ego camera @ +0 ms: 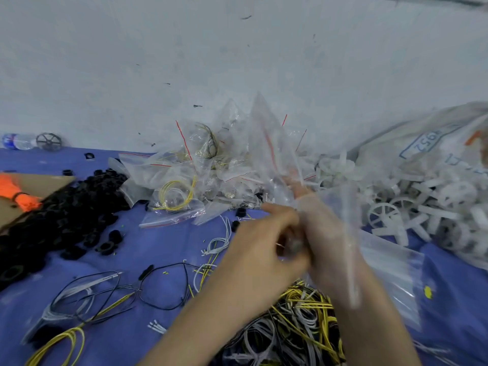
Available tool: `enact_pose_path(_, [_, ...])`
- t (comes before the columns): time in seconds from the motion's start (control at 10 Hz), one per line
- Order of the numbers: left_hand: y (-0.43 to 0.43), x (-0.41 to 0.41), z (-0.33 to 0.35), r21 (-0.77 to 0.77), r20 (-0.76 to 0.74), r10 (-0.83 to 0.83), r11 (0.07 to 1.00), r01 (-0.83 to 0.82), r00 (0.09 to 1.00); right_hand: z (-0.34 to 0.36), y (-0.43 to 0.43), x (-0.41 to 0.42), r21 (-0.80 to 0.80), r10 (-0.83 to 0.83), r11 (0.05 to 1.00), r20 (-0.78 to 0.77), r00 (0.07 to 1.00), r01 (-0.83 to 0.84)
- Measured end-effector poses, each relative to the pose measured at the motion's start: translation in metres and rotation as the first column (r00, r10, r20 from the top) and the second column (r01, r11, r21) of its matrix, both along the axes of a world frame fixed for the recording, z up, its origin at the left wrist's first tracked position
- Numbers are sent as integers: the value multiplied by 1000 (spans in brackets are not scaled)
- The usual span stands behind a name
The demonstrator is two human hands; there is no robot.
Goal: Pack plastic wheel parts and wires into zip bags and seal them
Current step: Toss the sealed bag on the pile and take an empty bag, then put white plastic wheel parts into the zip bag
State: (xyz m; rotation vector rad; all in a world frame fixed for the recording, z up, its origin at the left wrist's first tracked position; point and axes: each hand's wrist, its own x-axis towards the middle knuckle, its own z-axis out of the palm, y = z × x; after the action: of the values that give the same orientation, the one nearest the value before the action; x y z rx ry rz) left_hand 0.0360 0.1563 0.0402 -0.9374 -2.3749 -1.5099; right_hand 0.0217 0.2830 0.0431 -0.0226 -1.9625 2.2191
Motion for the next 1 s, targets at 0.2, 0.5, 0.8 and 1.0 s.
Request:
enact_pose_path(0.2, [-13, 1, 16, 144, 59, 31, 989, -39, 998, 6, 1, 0, 200, -22, 979, -108, 994, 43])
enact_pose_path(0.5, [-35, -25, 8, 138, 114, 327, 930, -341, 938, 3, 5, 3, 167, 24, 986, -37, 999, -18])
enact_pose_path(0.8, [-47, -41, -1, 61, 103, 388, 917, -395, 916, 3, 26, 6, 329, 109, 937, 43, 993, -117])
enact_pose_path(1.0, [-43, -37, 0, 77, 112, 386, 915, -395, 916, 20, 54, 22, -250, 139, 959, 6, 990, -133])
